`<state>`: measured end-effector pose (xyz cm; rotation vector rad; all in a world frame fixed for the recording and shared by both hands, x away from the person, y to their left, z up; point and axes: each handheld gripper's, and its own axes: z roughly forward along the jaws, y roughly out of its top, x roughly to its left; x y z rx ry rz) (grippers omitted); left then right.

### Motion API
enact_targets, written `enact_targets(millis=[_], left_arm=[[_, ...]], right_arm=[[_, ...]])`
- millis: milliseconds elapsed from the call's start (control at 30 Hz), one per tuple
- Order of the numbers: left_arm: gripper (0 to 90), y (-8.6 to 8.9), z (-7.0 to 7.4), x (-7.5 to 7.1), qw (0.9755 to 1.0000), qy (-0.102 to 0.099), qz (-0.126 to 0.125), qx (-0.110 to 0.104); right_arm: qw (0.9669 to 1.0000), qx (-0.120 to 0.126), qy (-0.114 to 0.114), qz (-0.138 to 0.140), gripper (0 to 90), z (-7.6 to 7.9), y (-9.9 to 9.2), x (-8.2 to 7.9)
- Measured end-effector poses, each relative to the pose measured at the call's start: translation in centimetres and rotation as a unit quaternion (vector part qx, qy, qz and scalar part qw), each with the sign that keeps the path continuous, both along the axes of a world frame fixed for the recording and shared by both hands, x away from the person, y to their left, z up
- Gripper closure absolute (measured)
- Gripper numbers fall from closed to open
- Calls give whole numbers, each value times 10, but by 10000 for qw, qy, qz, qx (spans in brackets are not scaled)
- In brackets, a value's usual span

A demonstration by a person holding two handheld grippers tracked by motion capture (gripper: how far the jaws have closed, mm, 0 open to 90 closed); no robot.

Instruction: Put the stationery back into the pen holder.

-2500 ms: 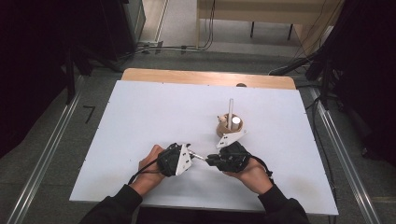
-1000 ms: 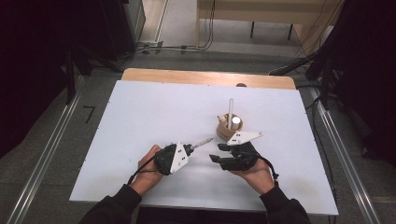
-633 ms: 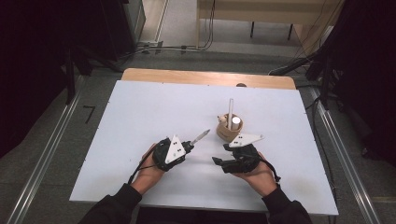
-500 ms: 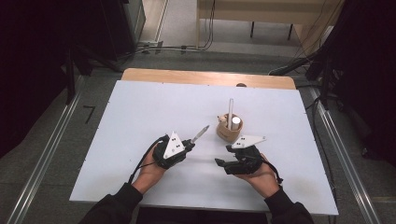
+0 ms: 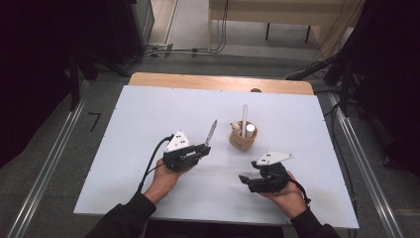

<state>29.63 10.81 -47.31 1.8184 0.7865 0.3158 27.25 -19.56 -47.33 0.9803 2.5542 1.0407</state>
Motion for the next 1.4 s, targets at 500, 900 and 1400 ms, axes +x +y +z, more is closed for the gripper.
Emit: enact_targets(millis=[500,900,1400], left_arm=[[795,-27,8,22,9981,136,8,-603],[795,-53,14,42,9959,236,-76,-865],[794,-70,25,60,9959,231,-117,-863]], right_arm=[[10000,25,30,-78,298,-3,-4,0],[9999,61,80,-109,297,-4,-6,2],[9998,72,142,-98,299,-5,-6,3]])
